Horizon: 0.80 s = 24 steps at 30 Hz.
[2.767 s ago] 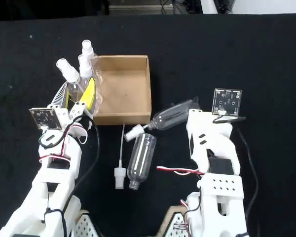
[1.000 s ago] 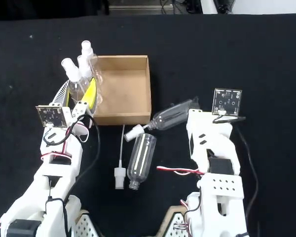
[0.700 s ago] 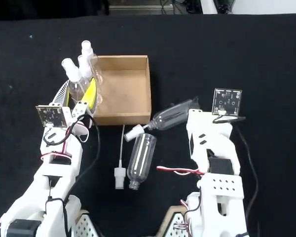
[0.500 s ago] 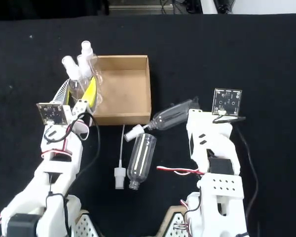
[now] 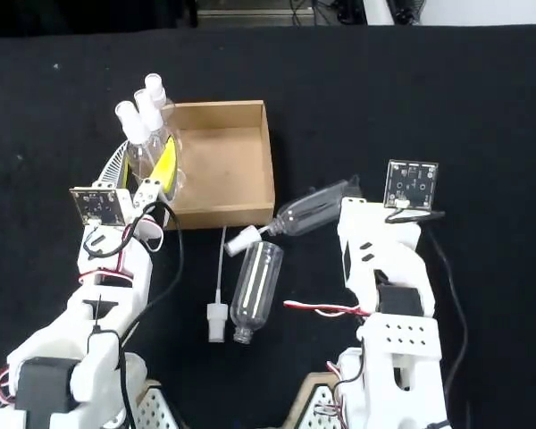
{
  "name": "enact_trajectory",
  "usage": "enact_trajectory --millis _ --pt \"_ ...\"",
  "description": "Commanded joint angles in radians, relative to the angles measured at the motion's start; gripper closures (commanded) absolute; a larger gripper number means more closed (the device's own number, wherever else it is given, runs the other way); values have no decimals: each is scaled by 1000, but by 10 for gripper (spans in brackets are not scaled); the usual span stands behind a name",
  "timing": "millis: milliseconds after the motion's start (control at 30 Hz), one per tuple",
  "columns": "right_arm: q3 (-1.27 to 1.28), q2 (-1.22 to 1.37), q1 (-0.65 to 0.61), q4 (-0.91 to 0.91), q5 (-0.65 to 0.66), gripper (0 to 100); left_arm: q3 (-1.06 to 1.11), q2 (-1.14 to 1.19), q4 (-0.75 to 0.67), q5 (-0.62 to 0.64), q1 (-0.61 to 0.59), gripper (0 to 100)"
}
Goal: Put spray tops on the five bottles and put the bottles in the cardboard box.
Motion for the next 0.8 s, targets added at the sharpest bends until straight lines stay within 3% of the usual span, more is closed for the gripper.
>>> enact_trajectory --millis 0,767 --pt "-5 10 -23 -29 11 832 -2 -5 -31 -2 7 971" --pt "-5 10 -23 -29 11 832 41 0 -29 -6 5 966"
